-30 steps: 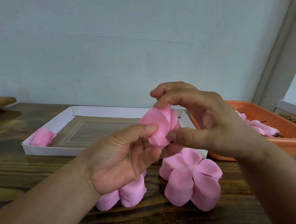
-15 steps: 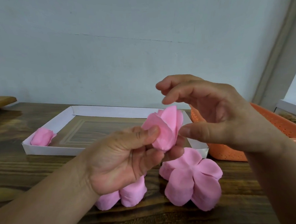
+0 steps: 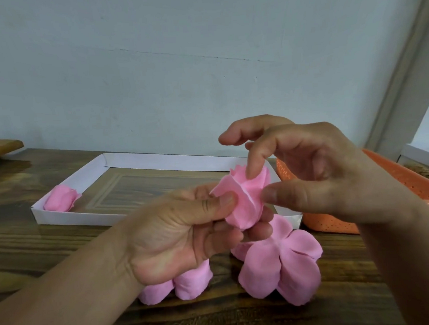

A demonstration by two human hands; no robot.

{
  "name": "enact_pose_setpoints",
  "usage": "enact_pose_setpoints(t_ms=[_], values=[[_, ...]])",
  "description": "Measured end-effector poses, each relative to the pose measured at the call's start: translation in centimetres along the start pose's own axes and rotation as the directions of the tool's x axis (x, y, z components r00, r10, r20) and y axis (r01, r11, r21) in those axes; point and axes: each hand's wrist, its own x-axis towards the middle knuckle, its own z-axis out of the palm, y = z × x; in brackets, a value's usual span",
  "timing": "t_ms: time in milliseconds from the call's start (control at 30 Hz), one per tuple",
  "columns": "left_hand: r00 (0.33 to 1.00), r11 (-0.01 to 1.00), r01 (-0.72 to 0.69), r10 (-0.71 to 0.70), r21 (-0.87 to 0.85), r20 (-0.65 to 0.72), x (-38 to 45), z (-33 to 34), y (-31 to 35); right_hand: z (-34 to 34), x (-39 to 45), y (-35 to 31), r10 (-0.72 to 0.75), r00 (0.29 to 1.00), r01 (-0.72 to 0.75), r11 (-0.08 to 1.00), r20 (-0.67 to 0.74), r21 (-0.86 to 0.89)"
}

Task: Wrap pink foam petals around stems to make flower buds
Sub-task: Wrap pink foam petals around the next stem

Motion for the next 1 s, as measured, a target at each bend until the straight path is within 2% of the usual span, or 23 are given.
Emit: enact_pose_setpoints(t_ms=[567,833,1000], values=[[0.997,1.0,0.019,-0.018,0.011,-0.07,-0.1,0.4,0.0,0.6,0.3,0.3,0.055,0.998,-0.055,0.998,-0.012,0.017],[0.983,0.999,-0.035,0.036,0.008,-0.18,-0.3,2.0,0.1,0.4,0.0,1.4,0.032,0.999,-0.017,0.951,-0.043,0.309],[0.983,0.999,-0.04,0.045,0.035,-0.179,-0.4,2.6,0.2,0.3,-0.2,1.3,0.016,1.0,-0.023,0.935,0.021,0.353]])
